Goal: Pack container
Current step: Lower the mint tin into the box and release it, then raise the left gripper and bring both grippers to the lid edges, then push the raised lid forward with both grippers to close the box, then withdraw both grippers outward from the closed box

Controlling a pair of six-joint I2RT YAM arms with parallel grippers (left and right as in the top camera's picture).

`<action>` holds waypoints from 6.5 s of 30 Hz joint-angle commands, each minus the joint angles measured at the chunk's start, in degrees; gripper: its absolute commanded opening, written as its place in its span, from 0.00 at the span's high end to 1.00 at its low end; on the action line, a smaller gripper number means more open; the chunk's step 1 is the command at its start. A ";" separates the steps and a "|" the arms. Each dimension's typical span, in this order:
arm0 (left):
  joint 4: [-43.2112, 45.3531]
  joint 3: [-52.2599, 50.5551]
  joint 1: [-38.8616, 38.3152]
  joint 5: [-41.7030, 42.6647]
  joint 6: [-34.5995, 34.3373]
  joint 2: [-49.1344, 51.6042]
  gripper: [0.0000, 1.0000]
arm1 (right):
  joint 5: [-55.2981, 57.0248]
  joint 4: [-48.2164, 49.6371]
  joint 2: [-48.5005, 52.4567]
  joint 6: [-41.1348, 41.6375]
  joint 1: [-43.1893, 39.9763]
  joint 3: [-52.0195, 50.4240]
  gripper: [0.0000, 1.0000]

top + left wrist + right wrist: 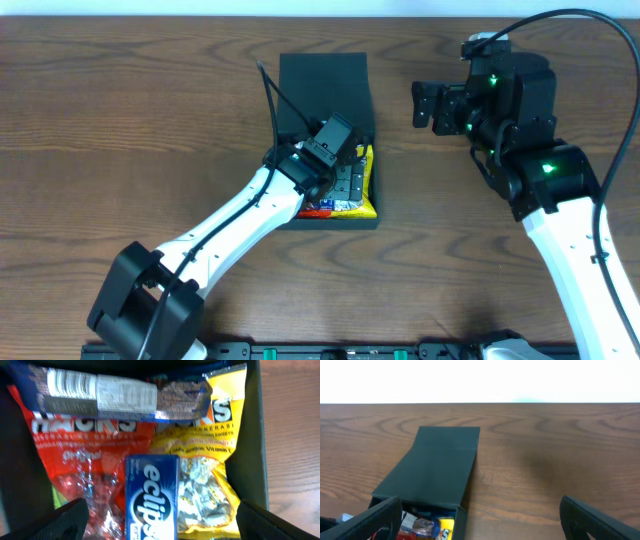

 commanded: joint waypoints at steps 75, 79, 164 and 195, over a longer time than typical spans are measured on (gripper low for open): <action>12.57 30.47 33.92 34.69 -0.33 40.26 0.94 | -31.50 32.28 49.35 24.33 -5.11 0.13 0.98; 12.57 30.51 33.97 38.34 0.15 40.24 0.94 | -36.61 32.63 49.37 24.30 -5.14 0.13 0.98; -19.76 31.78 36.00 30.14 31.34 8.20 0.94 | -50.51 38.32 46.73 19.15 -10.56 2.14 0.98; -41.38 21.33 35.91 37.83 41.79 -23.96 0.94 | -12.17 -21.53 5.55 4.11 6.69 4.50 0.98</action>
